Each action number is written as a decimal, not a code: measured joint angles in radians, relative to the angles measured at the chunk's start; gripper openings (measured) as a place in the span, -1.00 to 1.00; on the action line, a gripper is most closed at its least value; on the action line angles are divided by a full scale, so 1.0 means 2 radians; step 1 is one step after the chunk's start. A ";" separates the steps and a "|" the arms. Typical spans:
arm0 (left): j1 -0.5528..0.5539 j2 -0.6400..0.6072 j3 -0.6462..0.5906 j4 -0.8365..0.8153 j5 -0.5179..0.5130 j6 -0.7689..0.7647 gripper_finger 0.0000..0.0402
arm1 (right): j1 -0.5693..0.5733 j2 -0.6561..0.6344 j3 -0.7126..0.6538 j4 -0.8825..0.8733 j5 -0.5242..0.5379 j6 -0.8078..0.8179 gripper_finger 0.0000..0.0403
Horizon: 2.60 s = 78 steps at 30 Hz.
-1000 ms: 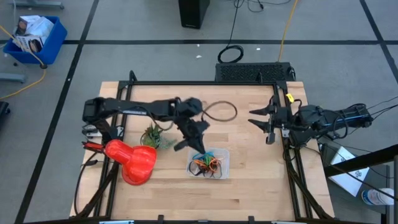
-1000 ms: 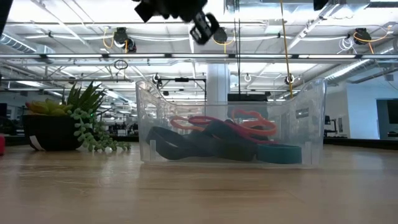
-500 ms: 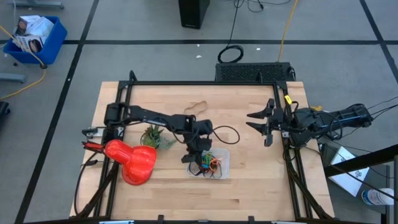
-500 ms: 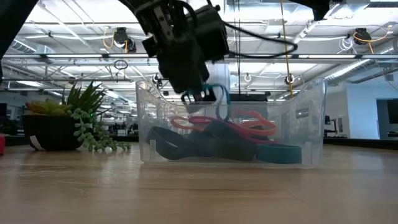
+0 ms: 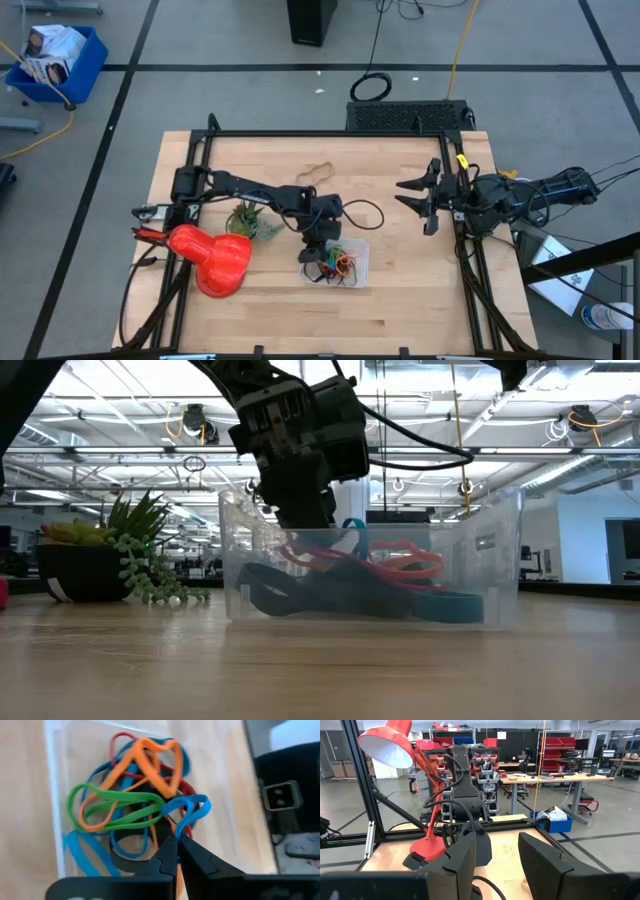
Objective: Pick and place rubber bands into bin
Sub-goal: Put the blue rubber band into the bin, then put the light brown rubber band into the bin
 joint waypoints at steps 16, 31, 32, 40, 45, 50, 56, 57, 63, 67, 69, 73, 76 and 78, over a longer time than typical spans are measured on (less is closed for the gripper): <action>0.000 -0.004 0.000 0.004 -0.045 -0.050 -0.32 | 0.000 0.000 0.000 0.000 0.000 -0.001 -0.30; 0.017 -0.106 0.000 0.003 -0.105 0.008 -0.08 | 0.000 0.000 0.000 -0.004 0.000 -0.002 -0.30; 0.017 -0.112 0.000 0.000 -0.125 0.013 -0.08 | 0.000 0.000 0.000 -0.004 0.000 -0.002 -0.30; 0.019 -0.153 0.001 0.017 -0.254 0.026 -0.08 | 0.000 0.000 0.000 -0.004 0.000 -0.004 -0.30; 0.018 -0.158 0.000 0.023 -0.256 0.039 -0.08 | 0.000 0.000 0.000 -0.005 0.000 -0.003 -0.30; 0.026 -0.157 0.000 -0.006 -0.324 0.024 -0.08 | 0.000 0.000 0.000 -0.005 0.000 -0.003 -0.30; 0.074 -0.157 0.000 -0.089 -0.345 -0.056 -0.08 | 0.000 0.000 0.000 -0.004 0.000 -0.009 -0.30; 0.082 -0.157 0.000 -0.096 -0.352 -0.065 -0.08 | 0.000 0.000 0.000 -0.004 0.000 -0.013 -0.30; 0.126 -0.145 0.000 -0.090 -0.370 -0.094 -0.08 | 0.000 0.000 0.000 -0.004 0.000 -0.014 -0.30; 0.144 -0.127 0.000 -0.085 -0.381 -0.095 -0.08 | 0.000 0.000 0.000 -0.004 0.000 -0.013 -0.30; 0.149 -0.116 0.000 -0.077 -0.383 -0.098 -0.08 | 0.000 0.000 0.000 -0.005 0.000 -0.013 -0.30; 0.155 -0.082 0.000 -0.074 -0.387 -0.107 -0.08 | 0.000 0.000 0.000 -0.008 -0.001 -0.002 -0.30; 0.155 -0.059 0.000 -0.068 -0.396 -0.109 -0.08 | 0.000 0.000 0.000 -0.008 -0.001 0.009 -0.30; 0.155 -0.046 0.000 -0.063 -0.397 -0.115 -0.08 | 0.000 0.000 0.000 -0.007 -0.001 0.015 -0.30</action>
